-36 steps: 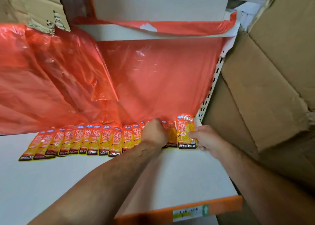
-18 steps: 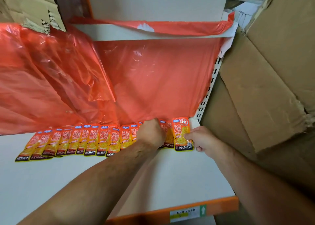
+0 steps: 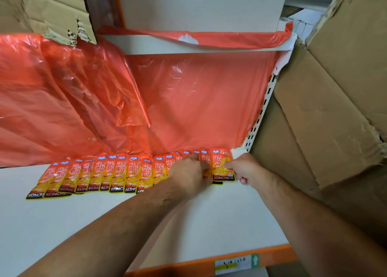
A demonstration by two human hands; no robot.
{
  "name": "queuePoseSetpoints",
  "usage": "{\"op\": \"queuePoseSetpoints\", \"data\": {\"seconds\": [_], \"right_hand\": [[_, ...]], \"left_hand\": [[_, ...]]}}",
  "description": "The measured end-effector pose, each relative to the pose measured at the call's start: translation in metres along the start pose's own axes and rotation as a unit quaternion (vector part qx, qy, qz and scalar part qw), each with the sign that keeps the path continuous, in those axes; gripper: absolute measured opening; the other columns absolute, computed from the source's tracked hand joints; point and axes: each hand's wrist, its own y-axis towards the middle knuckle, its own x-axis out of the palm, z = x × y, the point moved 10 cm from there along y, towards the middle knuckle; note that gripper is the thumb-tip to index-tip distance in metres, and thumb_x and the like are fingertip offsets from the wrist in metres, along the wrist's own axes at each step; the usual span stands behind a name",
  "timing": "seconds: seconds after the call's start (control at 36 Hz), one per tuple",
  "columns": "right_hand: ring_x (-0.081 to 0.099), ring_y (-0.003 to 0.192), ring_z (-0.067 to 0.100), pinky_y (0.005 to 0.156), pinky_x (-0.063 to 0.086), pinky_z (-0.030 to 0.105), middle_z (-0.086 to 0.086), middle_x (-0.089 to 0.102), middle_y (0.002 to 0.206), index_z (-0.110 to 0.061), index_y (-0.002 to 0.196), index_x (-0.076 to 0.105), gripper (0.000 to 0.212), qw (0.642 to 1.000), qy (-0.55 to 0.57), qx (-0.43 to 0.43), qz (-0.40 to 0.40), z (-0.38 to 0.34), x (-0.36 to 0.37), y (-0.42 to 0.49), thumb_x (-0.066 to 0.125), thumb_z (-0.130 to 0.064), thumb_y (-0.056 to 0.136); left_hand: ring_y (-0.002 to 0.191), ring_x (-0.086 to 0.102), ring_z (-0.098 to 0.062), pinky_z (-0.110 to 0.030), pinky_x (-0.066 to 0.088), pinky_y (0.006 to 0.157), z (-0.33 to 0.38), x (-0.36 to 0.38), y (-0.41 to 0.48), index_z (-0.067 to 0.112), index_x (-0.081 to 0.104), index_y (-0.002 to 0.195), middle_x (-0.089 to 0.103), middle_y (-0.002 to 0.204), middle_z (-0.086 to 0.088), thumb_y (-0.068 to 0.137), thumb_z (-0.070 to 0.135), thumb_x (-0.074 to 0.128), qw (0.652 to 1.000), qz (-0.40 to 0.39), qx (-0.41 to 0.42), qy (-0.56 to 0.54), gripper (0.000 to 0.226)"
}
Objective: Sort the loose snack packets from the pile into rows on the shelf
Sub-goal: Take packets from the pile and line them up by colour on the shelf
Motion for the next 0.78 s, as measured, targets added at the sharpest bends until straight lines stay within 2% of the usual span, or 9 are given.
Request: {"op": "queuePoseSetpoints", "data": {"seconds": [0.11, 0.25, 0.36, 0.44, 0.53, 0.64, 0.67, 0.72, 0.78], "right_hand": [[0.024, 0.044, 0.015, 0.042, 0.019, 0.019, 0.006, 0.037, 0.058, -0.012, 0.074, 0.045, 0.028, 1.000, -0.014, -0.001, 0.007, -0.002, -0.004, 0.000, 0.071, -0.013, 0.083], [0.025, 0.044, 0.015, 0.042, 0.019, 0.020, 0.007, 0.038, 0.062, -0.011, 0.076, 0.045, 0.028, 1.000, -0.019, -0.013, 0.016, -0.005, -0.007, 0.001, 0.073, -0.012, 0.082], [0.028, 0.040, 0.015, 0.041, 0.021, 0.020, 0.007, 0.039, 0.058, -0.012, 0.069, 0.043, 0.032, 0.999, -0.038, -0.022, 0.026, -0.008, -0.007, 0.001, 0.073, -0.012, 0.081], [0.035, 0.040, 0.017, 0.040, 0.026, 0.021, 0.006, 0.043, 0.056, -0.012, 0.064, 0.045, 0.035, 0.995, -0.081, -0.039, 0.043, -0.013, -0.007, 0.002, 0.075, -0.015, 0.081], [0.050, 0.050, 0.018, 0.045, 0.034, 0.023, 0.005, 0.054, 0.061, -0.011, 0.064, 0.051, 0.031, 0.989, -0.122, -0.060, 0.062, -0.019, -0.007, 0.003, 0.077, -0.020, 0.078], [0.055, 0.052, 0.016, 0.044, 0.034, 0.021, 0.000, 0.057, 0.056, -0.012, 0.064, 0.052, 0.024, 0.976, -0.185, -0.069, 0.091, -0.027, -0.010, -0.001, 0.071, -0.022, 0.076], [0.060, 0.057, 0.017, 0.046, 0.037, 0.020, 0.000, 0.061, 0.061, -0.013, 0.070, 0.055, 0.018, 0.971, -0.207, -0.069, 0.098, -0.029, -0.010, -0.003, 0.069, -0.024, 0.074], [0.067, 0.073, 0.022, 0.054, 0.043, 0.022, 0.000, 0.068, 0.078, -0.015, 0.082, 0.057, 0.018, 0.958, -0.251, -0.073, 0.115, -0.034, -0.010, -0.007, 0.065, -0.028, 0.072], [0.067, 0.087, 0.026, 0.062, 0.044, 0.025, 0.000, 0.062, 0.087, -0.017, 0.085, 0.053, 0.018, 0.946, -0.288, -0.086, 0.126, -0.038, -0.007, -0.011, 0.063, -0.030, 0.076]], "left_hand": [[0.096, 0.057, -0.027, -0.030, 0.036, 0.065, 0.002, 0.006, 0.003, 0.024, 0.064, 0.101, 0.041, 0.091, -0.002, 0.089, 0.045, 0.048, 1.000, -0.004, -0.017, 0.014, 0.029], [0.098, 0.056, -0.028, -0.033, 0.040, 0.069, 0.006, 0.008, 0.007, 0.021, 0.064, 0.106, 0.051, 0.104, -0.007, 0.091, 0.044, 0.049, 0.999, -0.015, -0.025, 0.024, 0.032], [0.096, 0.057, -0.028, -0.031, 0.039, 0.067, 0.003, 0.007, 0.005, 0.021, 0.064, 0.101, 0.050, 0.100, -0.007, 0.092, 0.043, 0.046, 1.000, -0.012, -0.028, 0.006, 0.030], [0.094, 0.059, -0.028, -0.031, 0.040, 0.067, -0.001, 0.004, 0.003, 0.023, 0.065, 0.105, 0.052, 0.102, -0.007, 0.094, 0.042, 0.042, 1.000, -0.001, -0.028, 0.007, 0.031], [0.095, 0.059, -0.027, -0.032, 0.045, 0.071, -0.008, 0.002, 0.000, 0.027, 0.066, 0.112, 0.052, 0.103, -0.005, 0.093, 0.041, 0.043, 0.999, 0.005, -0.037, -0.003, 0.033], [0.096, 0.058, -0.028, -0.032, 0.045, 0.071, -0.018, 0.000, -0.003, 0.024, 0.065, 0.109, 0.052, 0.103, -0.006, 0.092, 0.040, 0.044, 0.998, 0.014, -0.054, 0.002, 0.032], [0.096, 0.057, -0.029, -0.032, 0.042, 0.070, -0.021, -0.001, -0.004, 0.022, 0.065, 0.107, 0.052, 0.103, -0.007, 0.092, 0.039, 0.044, 0.998, 0.018, -0.060, 0.004, 0.030], [0.099, 0.057, -0.029, -0.033, 0.044, 0.072, -0.026, -0.003, -0.005, 0.021, 0.065, 0.106, 0.053, 0.103, -0.007, 0.092, 0.039, 0.043, 0.997, 0.030, -0.070, 0.007, 0.031], [0.103, 0.055, -0.028, -0.035, 0.047, 0.077, -0.030, -0.005, -0.006, 0.022, 0.064, 0.110, 0.054, 0.105, -0.007, 0.094, 0.042, 0.042, 0.996, 0.039, -0.076, 0.008, 0.034]]}}
